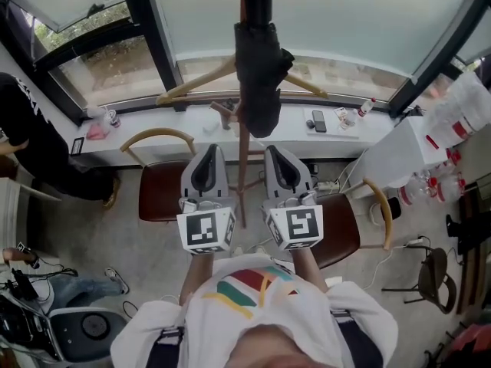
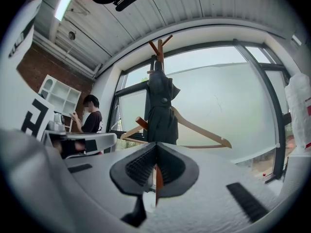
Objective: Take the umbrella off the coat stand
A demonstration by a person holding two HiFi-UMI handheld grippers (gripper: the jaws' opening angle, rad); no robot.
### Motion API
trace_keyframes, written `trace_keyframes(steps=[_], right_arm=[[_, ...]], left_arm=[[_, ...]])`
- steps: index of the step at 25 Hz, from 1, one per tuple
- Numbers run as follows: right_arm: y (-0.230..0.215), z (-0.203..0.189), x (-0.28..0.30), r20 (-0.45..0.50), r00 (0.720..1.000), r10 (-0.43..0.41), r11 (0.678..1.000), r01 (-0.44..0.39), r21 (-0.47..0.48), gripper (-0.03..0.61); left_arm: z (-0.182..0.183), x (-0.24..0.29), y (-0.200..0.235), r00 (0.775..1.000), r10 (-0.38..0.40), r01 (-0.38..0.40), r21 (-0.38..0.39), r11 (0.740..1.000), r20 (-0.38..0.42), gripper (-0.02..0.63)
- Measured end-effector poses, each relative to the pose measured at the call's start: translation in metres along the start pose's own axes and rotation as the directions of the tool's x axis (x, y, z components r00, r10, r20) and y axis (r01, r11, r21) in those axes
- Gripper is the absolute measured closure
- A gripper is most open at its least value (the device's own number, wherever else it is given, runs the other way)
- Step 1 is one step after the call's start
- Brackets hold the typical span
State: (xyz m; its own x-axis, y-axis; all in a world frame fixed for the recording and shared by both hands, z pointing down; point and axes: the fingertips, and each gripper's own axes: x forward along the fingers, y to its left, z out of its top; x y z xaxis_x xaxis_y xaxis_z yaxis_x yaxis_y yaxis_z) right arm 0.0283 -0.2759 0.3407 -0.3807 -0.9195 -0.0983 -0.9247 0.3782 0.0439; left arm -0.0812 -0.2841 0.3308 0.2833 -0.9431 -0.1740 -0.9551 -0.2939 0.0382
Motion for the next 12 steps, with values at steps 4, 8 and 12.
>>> trace_keyframes(steps=[4, 8, 12], right_arm=[[-0.0028, 0.0005, -0.0015, 0.0, 1.0, 0.016, 1.0, -0.016, 0.021, 0.578], [-0.0004, -0.003, -0.0017, -0.007, 0.999, 0.042, 0.999, -0.042, 0.032, 0.578], [0.0012, -0.0059, -0.0026, -0.012, 0.998, 0.06, 0.997, -0.059, 0.051, 0.578]], left_arm=[[0.0009, -0.0012, -0.0044, 1.0, 0.004, -0.004, 0.011, 1.0, 0.0, 0.607], [0.0002, -0.0018, -0.0065, 1.0, 0.01, -0.01, 0.016, 1.0, -0.003, 0.606], [-0.0021, -0.0053, -0.0058, 1.0, 0.018, -0.018, 0.025, 1.0, -0.007, 0.606]])
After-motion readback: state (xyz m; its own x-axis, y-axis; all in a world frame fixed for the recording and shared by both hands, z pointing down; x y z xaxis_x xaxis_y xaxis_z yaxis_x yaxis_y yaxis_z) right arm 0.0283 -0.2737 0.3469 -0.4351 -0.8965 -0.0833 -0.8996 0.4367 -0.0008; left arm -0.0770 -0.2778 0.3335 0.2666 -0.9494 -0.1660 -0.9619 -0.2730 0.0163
